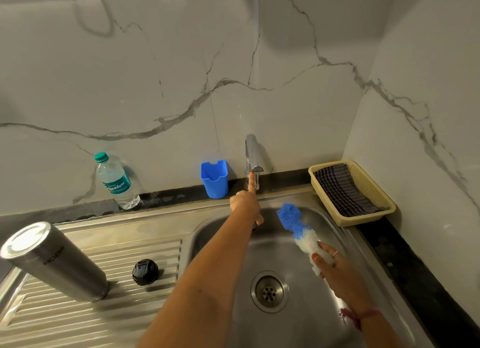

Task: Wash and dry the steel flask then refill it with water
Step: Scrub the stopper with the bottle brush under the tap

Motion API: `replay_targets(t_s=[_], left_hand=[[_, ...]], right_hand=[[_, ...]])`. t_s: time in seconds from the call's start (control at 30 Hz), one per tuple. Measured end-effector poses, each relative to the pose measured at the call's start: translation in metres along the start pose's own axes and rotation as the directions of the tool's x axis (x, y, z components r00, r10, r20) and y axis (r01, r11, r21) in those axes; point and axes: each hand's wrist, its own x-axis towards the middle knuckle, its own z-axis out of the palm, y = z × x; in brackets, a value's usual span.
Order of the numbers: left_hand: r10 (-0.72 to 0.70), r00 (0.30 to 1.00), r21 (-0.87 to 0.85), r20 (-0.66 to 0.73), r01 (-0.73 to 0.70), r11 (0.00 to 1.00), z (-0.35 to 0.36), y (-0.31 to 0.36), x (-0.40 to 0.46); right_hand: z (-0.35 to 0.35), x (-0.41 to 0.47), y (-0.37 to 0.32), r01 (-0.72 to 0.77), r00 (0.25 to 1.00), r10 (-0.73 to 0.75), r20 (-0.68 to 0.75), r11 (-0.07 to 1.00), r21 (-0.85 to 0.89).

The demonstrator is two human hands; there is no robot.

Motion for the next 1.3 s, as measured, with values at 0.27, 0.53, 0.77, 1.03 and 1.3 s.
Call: replay_targets(t_s=[0.27, 0.53, 0.77, 1.03, 1.3], left_hand=[[0.018, 1.000, -0.088, -0.004, -0.018, 0.996, 0.007, -0.007, 0.002], [0.138, 0.990, -0.418, -0.018, -0.133, 0.899, 0.020, -0.028, -0.004], [-0.013, 0.997, -0.907, 0.082, 0.080, 0.413, 0.073, -0.046, -0.017], [0.054, 0.894, -0.741, 0.445, 0.402, -0.537, 0.087, -0.038, -0.055], [0.094, 0.897, -0.685, 0.433, 0.395, -0.612, 0.091, -0.025, -0.051]], right_hand=[[0.004, -0.002, -0.004, -0.029, 1.000, 0.029, -0.007, 1.000, -0.011], [0.004, -0.003, -0.005, -0.064, 0.998, 0.064, 0.013, 0.997, -0.034], [-0.009, -0.001, -0.002, -0.035, 0.996, 0.045, 0.074, 0.990, -0.135], [-0.022, -0.014, -0.005, 0.151, 0.977, -0.067, 0.204, 0.890, -0.430], [-0.016, 0.019, -0.039, 0.162, 0.949, 0.006, 0.315, 0.849, -0.503]])
